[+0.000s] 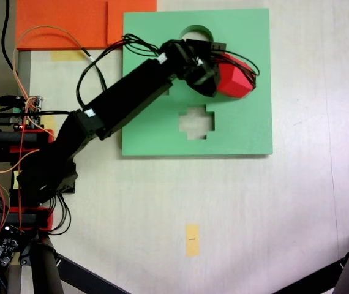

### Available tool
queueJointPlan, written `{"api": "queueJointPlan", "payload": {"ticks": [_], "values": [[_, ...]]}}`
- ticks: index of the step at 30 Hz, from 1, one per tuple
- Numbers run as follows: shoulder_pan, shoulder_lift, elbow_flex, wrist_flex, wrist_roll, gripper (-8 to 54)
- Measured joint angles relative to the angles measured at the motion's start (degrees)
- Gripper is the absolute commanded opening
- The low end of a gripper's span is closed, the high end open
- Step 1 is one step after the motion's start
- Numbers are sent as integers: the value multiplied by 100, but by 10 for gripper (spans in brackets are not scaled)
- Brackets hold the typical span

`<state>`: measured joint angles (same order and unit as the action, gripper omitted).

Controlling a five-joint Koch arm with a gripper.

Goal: Put the octagonal pillar block into the corresponding hole

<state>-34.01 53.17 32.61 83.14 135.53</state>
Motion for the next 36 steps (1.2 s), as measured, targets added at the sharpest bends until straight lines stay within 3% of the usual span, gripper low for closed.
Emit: {"api": "queueJointPlan", "payload": {"ticks": [14,36], "values": [[9,-35,-44,79,-1178,193],[-35,-466,-220,70,-1090,193]]}}
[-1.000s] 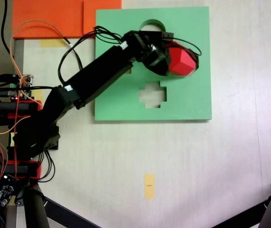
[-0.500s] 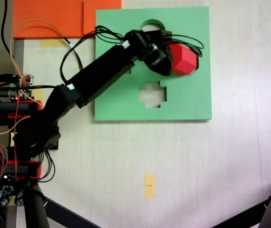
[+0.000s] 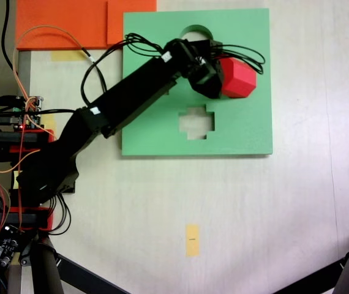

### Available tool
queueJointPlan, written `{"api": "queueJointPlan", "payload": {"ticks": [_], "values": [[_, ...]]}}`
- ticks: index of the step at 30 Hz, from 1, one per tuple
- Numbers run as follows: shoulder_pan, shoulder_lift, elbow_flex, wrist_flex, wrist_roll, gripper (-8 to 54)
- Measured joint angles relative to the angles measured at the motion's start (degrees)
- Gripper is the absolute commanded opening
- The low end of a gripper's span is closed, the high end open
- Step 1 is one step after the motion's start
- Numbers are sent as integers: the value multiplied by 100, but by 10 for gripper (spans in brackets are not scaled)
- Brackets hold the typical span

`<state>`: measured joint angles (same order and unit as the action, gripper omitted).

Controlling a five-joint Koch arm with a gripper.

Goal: Put the octagonal pillar block into the corresponding hole

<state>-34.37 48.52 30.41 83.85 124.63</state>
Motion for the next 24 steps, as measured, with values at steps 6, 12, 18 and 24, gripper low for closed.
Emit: {"api": "queueJointPlan", "payload": {"ticks": [6,12,18,24], "values": [[35,-9,-281,0,167,193],[105,-26,-316,-9,167,193],[105,-141,-325,-26,202,194],[70,-229,-404,-26,466,194]]}}
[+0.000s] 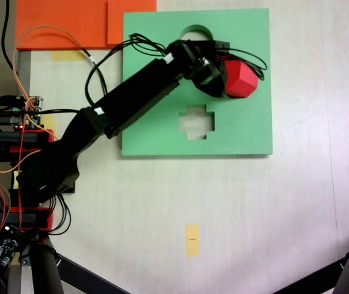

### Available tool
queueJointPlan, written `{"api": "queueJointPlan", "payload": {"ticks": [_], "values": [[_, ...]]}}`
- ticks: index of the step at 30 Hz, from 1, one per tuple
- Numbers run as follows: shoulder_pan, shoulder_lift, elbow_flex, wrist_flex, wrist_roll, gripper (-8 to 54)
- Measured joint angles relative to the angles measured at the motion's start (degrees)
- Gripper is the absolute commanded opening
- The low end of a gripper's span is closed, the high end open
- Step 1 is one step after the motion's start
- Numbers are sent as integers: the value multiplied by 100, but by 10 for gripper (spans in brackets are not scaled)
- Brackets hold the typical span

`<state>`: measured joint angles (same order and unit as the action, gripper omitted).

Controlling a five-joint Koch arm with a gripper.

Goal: Put the octagonal pillar block into the corresponding hole

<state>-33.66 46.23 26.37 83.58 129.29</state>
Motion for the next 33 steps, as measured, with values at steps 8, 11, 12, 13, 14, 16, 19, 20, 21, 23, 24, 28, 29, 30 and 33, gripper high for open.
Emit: {"api": "queueJointPlan", "payload": {"ticks": [8,11,12,13,14,16,19,20,21,23,24,28,29,30,33], "values": [[-18,-26,0,0,211,194],[-18,-18,-9,0,316,194],[-18,-18,0,0,343,194],[-18,-18,0,0,387,194],[-44,-18,0,0,448,194],[-53,-18,0,0,510,194],[-18,-18,-9,0,589,194],[-26,-18,0,0,615,194],[-26,-18,0,0,615,194],[-26,-18,0,0,615,194],[-26,-18,0,0,615,195],[-26,-18,0,0,606,195],[-9,-18,0,0,606,195],[18,-18,-9,-9,598,194],[35,-18,-35,-9,598,194]]}}
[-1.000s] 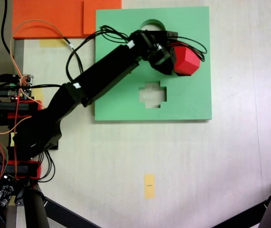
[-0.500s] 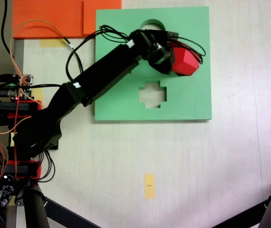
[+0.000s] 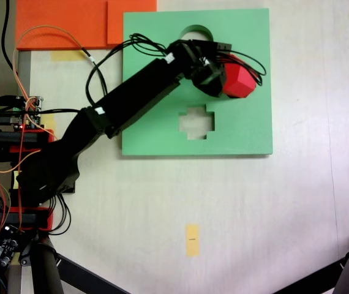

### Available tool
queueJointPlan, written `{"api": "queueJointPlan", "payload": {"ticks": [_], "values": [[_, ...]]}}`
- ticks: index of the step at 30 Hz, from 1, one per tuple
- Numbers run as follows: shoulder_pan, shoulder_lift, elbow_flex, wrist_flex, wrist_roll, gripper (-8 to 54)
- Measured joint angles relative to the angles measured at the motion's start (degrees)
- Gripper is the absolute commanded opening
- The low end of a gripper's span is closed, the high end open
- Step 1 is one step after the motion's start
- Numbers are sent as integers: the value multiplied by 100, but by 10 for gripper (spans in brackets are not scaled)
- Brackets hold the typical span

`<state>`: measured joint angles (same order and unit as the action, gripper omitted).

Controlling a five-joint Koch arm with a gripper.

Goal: Put the octagonal pillar block into the corresponding hole

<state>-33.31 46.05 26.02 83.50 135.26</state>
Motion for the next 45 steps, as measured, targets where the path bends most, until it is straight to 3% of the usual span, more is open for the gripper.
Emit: {"api": "queueJointPlan", "payload": {"ticks": [38,39,41,45], "values": [[264,-105,-220,-141,-404,197],[264,-149,-299,-141,-413,210],[264,-264,-413,-141,-422,302],[255,-281,-422,-141,-422,425]]}}
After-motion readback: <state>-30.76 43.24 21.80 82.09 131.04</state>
